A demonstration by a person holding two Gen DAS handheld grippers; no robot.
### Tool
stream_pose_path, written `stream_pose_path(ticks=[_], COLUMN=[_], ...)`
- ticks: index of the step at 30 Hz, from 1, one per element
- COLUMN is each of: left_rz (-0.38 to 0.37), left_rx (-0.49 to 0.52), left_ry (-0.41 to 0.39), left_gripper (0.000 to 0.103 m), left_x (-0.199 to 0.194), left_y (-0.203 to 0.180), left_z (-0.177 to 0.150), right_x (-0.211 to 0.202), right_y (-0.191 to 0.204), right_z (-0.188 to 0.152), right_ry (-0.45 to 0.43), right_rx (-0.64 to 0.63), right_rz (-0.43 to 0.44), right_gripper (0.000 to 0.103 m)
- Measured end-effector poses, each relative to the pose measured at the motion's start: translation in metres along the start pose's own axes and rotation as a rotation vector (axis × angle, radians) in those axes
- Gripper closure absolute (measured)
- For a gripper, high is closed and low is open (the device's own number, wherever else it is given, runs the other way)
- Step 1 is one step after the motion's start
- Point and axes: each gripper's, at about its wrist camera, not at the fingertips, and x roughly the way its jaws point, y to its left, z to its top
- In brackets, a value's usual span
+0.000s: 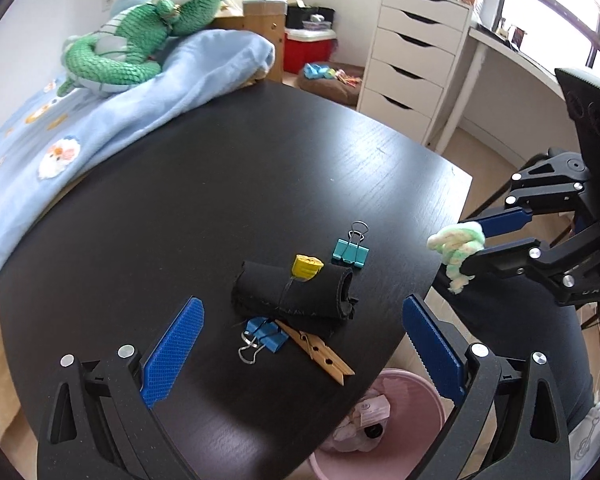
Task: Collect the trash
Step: 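Grasp the black fabric brace with the left gripper while the right gripper holds the glove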
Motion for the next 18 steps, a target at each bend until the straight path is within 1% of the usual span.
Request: stream_pose_path(ticks=[6, 8, 10, 15, 17, 18], left_rz=[-0.019, -0.024, -0.046, -0.068, -0.072, -0.078], left_rx=[0.041, 0.036, 0.029, 0.031, 0.034, 0.032], left_ry=[0.019, 0.013, 0.005, 0.016, 0.016, 0.017], left_gripper=[0.007, 0.007, 0.008, 0.008, 0.009, 0.014], left_x=[0.019, 0.022, 0.022, 0.027, 0.028, 0.029], left_y=[0.001, 0.003, 0.005, 0.006, 0.006, 0.006], left_z=[0.004, 0.006, 0.006, 0.004, 0.004, 0.004], right_x=[0.0, 0.001, 0.002, 0.005, 0.006, 0.007], right_y=[-0.005, -0.006, -0.006, -0.006, -0.006, -0.006], right_z=[0.0, -0.001, -0.001, -0.001, -0.001, 0.0], right_ry=[0.0, 0.002, 0.005, 0.008, 0.01, 0.011], right_rx=[0.007, 0.008, 0.007, 0.006, 0.006, 0.005], right_rz=[-0.005, -0.006, -0.006, -0.004, -0.003, -0.002], right_gripper=[0.081, 0.081, 0.081, 0.081, 0.081, 0.081])
